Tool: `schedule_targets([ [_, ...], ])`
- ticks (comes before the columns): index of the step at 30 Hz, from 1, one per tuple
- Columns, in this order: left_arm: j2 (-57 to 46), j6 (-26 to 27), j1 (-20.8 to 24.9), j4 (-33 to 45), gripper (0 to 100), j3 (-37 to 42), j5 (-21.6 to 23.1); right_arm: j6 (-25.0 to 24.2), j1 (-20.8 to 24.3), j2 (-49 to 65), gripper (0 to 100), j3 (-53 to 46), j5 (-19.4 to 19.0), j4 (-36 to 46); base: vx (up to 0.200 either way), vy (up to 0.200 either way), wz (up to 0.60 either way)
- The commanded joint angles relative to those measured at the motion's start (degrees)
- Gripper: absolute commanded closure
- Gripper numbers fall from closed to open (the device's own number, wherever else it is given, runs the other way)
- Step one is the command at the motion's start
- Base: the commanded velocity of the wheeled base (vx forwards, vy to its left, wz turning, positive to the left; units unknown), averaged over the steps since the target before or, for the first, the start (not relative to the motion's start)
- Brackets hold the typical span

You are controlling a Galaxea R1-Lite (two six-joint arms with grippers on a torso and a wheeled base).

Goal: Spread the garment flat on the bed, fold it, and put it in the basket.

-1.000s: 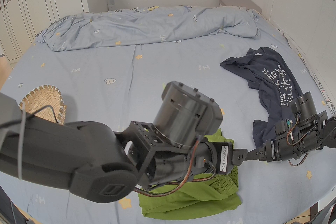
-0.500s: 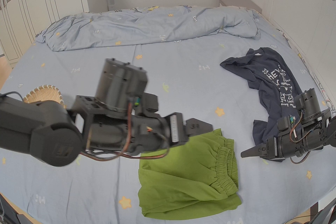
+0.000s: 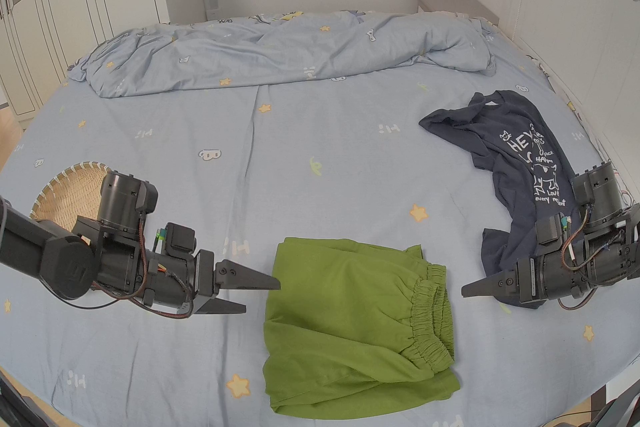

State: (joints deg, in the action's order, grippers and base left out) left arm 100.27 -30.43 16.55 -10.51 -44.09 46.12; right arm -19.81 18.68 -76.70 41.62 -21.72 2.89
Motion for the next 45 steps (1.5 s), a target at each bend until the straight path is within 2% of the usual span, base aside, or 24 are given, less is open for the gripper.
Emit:
schedule_targets([
  [1, 8.63, 4.76, -2.49, -0.13, 0, 1.29, 1.61, -0.05, 0.31, 1.21, 0, -0.13, 0.01, 0.01, 0.0, 0.0, 0.0],
  [2, 11.88, 7.84, -1.7, -0.13, 0, 1.2, 1.34, -0.05, 0.22, 1.82, 0, -0.05, 0.01, 0.1, 0.0, 0.0, 0.0],
  [4, 13.64, 9.42, -1.17, -0.13, 0, 1.03, -0.06, -0.05, 0.22, 2.26, 0, 0.13, 0.1, 0.19, 0.0, 0.0, 0.0],
  [9, 15.13, 9.51, 0.41, -0.21, 0, -0.12, -2.0, -0.05, 0.22, 2.35, 0, -0.05, 0.01, 0.19, 0.0, 0.0, 0.0],
  [16, 17.24, 8.63, 3.31, -1.01, 0, -2.31, -1.73, -0.05, 0.22, 2.26, 0, -0.22, 0.01, 0.19, 0.0, 0.0, 0.0],
  [22, 19.35, 4.94, 6.12, -6.02, 0, -3.72, -1.73, -0.05, 0.22, 2.26, 0, -0.31, 0.01, 0.1, 0.0, 0.0, 0.0],
  [23, 19.7, 2.57, 7.26, -9.53, 0, -3.72, -1.73, -0.05, 0.22, 2.17, 0, -0.31, 0.1, 0.1, 0.0, 0.0, 0.0],
  [29, 20.32, -2.71, 9.64, -14.89, 0, -3.28, -1.73, 0.03, 0.13, 1.82, 0, -0.31, 0.1, 0.01, 0.0, 0.0, 0.0],
  [40, 20.23, -3.76, 11.31, -15.33, 0, -3.19, -1.73, 0.03, 0.04, 1.82, 0, -0.31, 0.01, -0.08, 0.0, 0.0, 0.0],
  [41, 20.23, -3.76, 11.31, -15.42, 100, -3.19, -1.73, 0.03, 0.13, 1.82, 0, -0.31, 0.01, -0.08, 0.0, 0.0, 0.0],
  [45, 19.79, -3.76, 11.22, -15.42, 100, -3.19, -1.82, 0.03, 0.13, 1.82, 0, -0.31, 0.01, -0.08, 0.0, 0.0, 0.0],
])
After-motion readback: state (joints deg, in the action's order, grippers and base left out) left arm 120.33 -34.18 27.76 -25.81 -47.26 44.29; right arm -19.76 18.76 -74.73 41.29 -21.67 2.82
